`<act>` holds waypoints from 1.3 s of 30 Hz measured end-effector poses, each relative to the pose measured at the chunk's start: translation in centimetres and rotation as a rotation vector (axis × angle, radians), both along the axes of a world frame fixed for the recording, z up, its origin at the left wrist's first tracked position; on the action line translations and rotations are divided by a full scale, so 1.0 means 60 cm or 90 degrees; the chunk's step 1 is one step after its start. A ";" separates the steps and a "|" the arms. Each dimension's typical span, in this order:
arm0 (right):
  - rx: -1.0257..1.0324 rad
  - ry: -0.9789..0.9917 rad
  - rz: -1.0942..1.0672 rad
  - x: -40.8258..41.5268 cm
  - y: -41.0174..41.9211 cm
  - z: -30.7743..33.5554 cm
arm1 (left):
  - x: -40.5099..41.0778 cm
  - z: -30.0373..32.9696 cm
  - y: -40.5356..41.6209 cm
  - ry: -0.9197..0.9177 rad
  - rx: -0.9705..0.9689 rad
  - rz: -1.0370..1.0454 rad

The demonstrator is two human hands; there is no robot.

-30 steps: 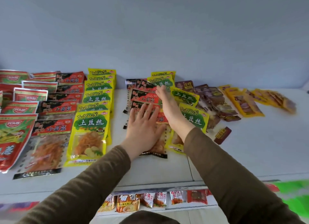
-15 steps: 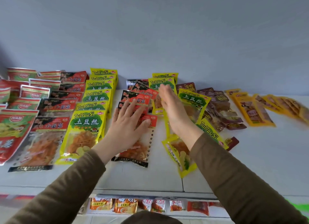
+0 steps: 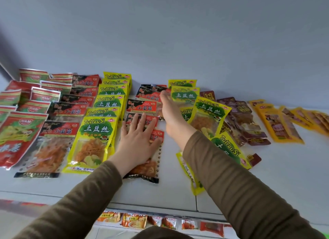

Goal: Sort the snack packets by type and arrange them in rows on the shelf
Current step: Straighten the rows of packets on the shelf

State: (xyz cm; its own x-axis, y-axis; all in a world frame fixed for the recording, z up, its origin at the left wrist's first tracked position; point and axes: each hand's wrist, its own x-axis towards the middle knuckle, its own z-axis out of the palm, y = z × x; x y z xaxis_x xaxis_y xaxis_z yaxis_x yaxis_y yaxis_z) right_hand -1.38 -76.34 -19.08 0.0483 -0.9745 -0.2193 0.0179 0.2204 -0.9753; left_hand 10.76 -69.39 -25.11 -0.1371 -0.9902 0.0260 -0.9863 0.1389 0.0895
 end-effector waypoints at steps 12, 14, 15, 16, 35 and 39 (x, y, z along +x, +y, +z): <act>-0.002 0.057 0.032 0.021 -0.018 0.005 | 0.038 0.022 0.014 0.123 0.015 0.004; -0.035 0.086 0.015 0.023 -0.018 0.003 | 0.033 0.016 0.023 0.099 0.049 0.011; -0.054 0.100 -0.006 0.024 -0.020 0.002 | 0.028 0.012 0.025 0.079 0.049 0.004; -0.063 0.112 -0.029 0.023 -0.023 0.002 | 0.024 0.010 0.026 0.060 0.042 -0.004; 0.006 0.045 -0.033 0.026 -0.054 -0.016 | 0.031 0.011 0.001 0.085 0.031 -0.018; 0.043 0.024 -0.059 0.026 -0.072 -0.017 | 0.033 0.017 0.002 0.045 0.006 -0.006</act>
State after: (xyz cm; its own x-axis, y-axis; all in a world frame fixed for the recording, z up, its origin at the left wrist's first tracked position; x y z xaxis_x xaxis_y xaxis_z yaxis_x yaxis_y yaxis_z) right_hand 0.18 -80.68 -20.10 -0.0513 -0.9572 -0.2850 0.0058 0.2851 -0.9585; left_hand 12.76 -69.27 -24.11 -0.1453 -0.9890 0.0268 -0.9759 0.1477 0.1603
